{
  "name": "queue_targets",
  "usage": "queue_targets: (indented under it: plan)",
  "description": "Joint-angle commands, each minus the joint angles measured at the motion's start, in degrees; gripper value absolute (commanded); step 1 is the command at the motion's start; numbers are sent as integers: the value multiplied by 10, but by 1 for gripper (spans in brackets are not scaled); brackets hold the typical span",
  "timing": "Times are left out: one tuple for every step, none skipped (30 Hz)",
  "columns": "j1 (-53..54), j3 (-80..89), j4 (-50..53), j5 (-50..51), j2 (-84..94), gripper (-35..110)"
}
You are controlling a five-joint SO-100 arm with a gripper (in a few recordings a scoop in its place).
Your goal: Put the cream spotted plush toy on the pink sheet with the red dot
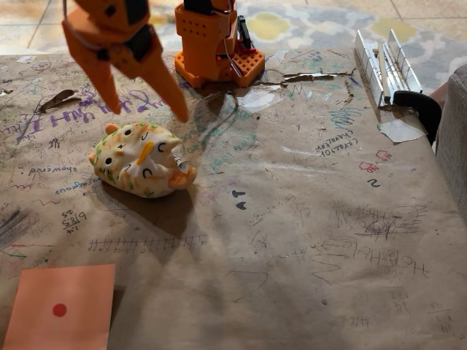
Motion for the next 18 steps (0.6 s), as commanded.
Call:
queue_targets:
  plan:
    - [6, -4, -21, 23, -35, 38]
    - [5, -8, -36, 37, -57, 38]
    - [2, -16, -52, 56, -80, 38]
    - [-3, -25, -67, 76, -101, 38]
    - [-6, -27, -83, 83, -116, 38]
    - [-10, -18, -110, 88, -125, 37]
    - [-16, -3, -152, 106, -130, 34]
    - [-21, 12, -183, 119, -134, 30]
    - [-23, 6, -173, 120, -136, 25]
    - [-25, 5, -176, 123, -139, 20]
    - [-26, 4, -189, 141, -140, 12]
    - [-27, 4, -200, 156, -140, 2]
    - [-28, 4, -207, 171, -141, 0]
    - [-28, 5, -207, 175, -141, 0]
    - [-28, 6, -210, 185, -140, 0]
    - [-28, 8, -214, 192, -137, 0]
    - [-28, 11, -216, 199, -132, 0]
    - [-29, 18, -219, 207, -121, 0]
